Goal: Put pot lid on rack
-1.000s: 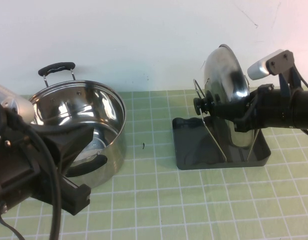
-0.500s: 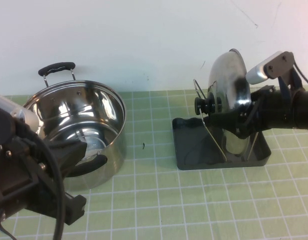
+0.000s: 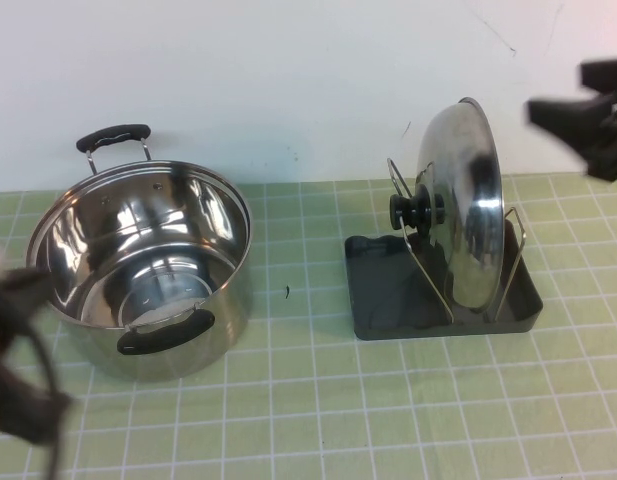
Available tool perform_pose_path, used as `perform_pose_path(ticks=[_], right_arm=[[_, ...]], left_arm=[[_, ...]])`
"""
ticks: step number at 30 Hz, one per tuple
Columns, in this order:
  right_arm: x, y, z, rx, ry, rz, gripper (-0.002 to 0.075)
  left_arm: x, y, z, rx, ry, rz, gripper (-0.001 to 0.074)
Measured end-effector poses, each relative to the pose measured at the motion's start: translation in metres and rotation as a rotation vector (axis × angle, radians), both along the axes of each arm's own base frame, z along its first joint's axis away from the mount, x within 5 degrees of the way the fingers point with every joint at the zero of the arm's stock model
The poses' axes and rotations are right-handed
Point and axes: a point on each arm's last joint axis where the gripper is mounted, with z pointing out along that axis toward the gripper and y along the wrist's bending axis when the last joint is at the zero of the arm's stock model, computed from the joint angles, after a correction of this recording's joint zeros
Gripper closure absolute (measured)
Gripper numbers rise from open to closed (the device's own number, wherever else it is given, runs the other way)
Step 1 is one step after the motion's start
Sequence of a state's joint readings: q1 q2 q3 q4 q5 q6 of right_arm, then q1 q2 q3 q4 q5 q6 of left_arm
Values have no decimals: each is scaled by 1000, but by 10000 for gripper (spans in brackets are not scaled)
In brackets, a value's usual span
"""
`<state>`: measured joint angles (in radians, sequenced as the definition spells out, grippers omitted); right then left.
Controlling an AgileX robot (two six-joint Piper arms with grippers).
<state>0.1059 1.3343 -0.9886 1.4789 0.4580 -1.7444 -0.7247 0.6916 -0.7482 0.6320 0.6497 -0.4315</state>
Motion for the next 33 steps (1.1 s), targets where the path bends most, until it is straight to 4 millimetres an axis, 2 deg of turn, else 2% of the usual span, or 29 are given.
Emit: perform_pose_path(ticks=[2,5,8,11,14,16,18,21,25,33], right_arm=[[-15,-6,17,-53,-76,0,371],[-39,-7,33,-177,-159,59,601],[-61,-6,33,-307,-132,161,689],[-76,-16,22,-491,10,176,715],[-87,-43,9,-689,245,-1,721],[-92,-58,8,-769,313,-132,725],[-98,-68,10,-820,304,-230,726],[-105,-70,12,-787,214,-289,726],[-122,-66,-1,-689,136,-305,727],[-177,-50,-67,-463,81,-183,727]], left_arm=[[-4,16,0,32,7,115,735],[-14,41,-1,35,46,311,735],[-27,57,-3,-3,94,411,735],[-39,65,-4,-95,120,426,736],[-52,71,-2,-211,114,400,736],[-61,76,-1,-280,77,371,736],[-67,80,-3,-331,26,330,736],[-73,81,-12,-386,-44,261,736],[-74,72,-40,-417,-120,138,736],[-71,50,-96,-432,-194,-71,736]])
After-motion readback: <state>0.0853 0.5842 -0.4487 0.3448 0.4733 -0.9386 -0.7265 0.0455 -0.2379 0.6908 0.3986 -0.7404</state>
